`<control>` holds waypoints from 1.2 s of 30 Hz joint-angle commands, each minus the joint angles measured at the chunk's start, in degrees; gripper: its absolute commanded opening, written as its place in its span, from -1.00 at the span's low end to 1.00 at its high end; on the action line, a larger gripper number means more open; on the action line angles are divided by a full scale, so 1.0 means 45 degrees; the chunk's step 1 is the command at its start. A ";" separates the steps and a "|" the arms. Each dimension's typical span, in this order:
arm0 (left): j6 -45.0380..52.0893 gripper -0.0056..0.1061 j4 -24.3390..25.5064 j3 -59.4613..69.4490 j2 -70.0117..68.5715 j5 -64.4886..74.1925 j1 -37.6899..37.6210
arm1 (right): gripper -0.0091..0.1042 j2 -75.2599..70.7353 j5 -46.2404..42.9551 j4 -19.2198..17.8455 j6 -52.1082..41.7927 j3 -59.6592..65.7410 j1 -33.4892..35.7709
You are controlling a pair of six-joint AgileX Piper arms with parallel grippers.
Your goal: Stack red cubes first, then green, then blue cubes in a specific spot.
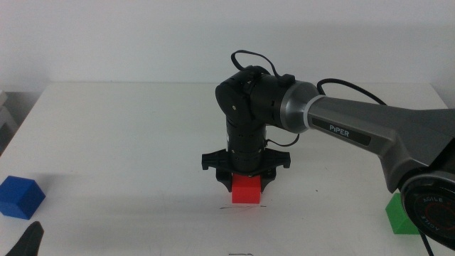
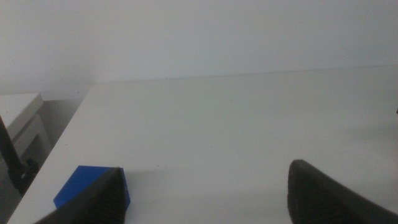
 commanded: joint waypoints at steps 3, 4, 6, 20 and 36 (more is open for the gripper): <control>-0.0117 0.66 -0.0131 -0.0010 -0.0329 -0.0956 0.0019 | 0.19 -0.0736 -0.0049 -0.0116 -0.0085 -0.0339 0.0017; -0.0117 0.66 -0.0131 -0.0010 -0.0329 -0.0956 0.0019 | 0.26 -0.0736 -0.0084 -0.0116 -0.0085 -0.0339 0.0017; -0.0117 0.66 -0.0131 -0.0010 -0.0329 -0.0956 0.0019 | 0.39 -0.0736 -0.0168 -0.0149 -0.0085 -0.0339 0.0017; -0.0117 0.66 -0.0131 -0.0010 -0.0329 -0.0956 0.0019 | 0.49 -0.1745 0.0068 -0.0073 -0.0851 -0.0339 0.0000; -0.0117 0.66 -0.0131 -0.0010 -0.0329 -0.0956 0.0019 | 0.49 -0.3973 0.1425 0.0065 -0.1563 -0.0339 -0.0225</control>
